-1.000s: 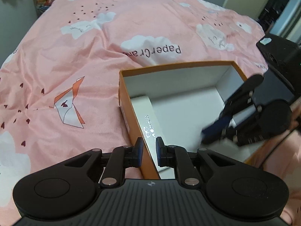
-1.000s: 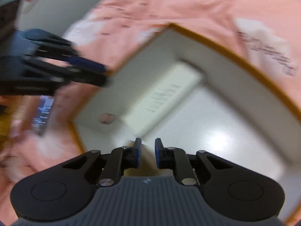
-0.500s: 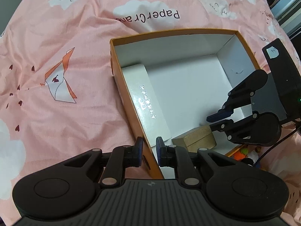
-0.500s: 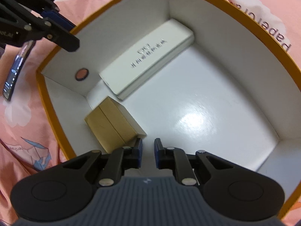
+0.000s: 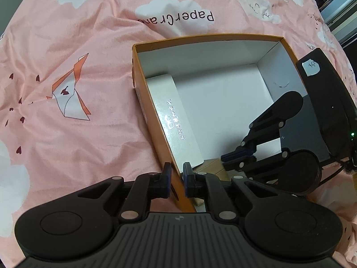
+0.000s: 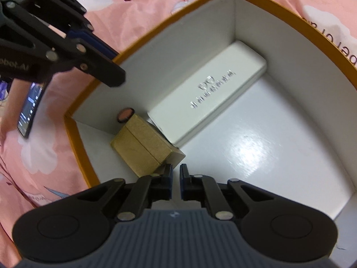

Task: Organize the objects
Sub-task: 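Lower the tan box into the orange box and open the right tool, then withdraw both tools from the orange box back toward the remaining items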

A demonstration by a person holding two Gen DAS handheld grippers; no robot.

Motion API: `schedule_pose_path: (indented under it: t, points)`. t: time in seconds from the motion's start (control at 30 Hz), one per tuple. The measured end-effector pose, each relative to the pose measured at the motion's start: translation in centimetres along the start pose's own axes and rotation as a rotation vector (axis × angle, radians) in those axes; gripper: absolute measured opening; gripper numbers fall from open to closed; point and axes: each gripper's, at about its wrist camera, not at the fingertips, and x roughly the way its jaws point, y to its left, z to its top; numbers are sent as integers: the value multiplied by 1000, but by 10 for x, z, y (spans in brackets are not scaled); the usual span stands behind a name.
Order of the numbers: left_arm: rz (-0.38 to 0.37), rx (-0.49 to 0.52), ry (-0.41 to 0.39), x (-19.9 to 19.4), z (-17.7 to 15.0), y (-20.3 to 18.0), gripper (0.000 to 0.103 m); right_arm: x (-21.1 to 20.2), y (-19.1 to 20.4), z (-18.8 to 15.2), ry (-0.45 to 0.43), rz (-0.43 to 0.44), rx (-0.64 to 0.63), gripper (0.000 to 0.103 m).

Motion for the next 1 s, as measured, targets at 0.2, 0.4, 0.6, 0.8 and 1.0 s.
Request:
schedule_pose_path:
  t: [0.2,0.4,0.6,0.8,1.0]
  points:
    - [8,1,-5,0,1,-3,11,-1,2,0,-36,4,24,8]
    - [24,6,-5,0,2,-7,11,1,6,-2,-65,4,73,8]
    - [34,32,-54,-21,-3,-15,12,-11,15,-9,-105,-63,100,10]
    - [12,68,-197,-62,-19,-31,12,-46,36,-30,-235,-152,137,11]
    - [-14,141,-345,-99,-47,-55,12,-81,65,-70,-402,-192,214,17]
